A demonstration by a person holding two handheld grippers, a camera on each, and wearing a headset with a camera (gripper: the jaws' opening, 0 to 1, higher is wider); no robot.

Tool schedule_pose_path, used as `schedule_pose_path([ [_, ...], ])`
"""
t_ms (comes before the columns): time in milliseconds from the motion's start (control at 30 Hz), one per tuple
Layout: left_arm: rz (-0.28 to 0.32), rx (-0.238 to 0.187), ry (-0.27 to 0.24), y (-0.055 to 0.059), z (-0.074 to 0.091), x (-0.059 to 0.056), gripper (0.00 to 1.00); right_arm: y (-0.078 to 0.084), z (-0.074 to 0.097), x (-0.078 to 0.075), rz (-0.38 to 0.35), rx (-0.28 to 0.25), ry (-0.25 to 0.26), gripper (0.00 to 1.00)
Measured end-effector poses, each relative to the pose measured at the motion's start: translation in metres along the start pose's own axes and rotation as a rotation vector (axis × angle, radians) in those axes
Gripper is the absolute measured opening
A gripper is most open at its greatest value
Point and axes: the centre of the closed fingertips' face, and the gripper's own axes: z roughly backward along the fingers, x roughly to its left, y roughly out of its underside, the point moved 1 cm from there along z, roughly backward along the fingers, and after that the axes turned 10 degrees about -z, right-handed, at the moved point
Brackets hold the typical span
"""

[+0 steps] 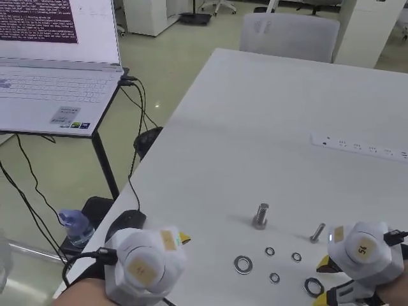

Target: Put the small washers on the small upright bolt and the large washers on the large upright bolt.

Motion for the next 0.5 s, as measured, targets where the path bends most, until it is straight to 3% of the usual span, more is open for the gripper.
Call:
schedule_pose_path([
  [500,0.013,0.002,-0.016,0.0065,0.0075,0.0006,0.94,0.0028,-0.0049,-0.0029,0.005,0.039,0.024,0.34],
])
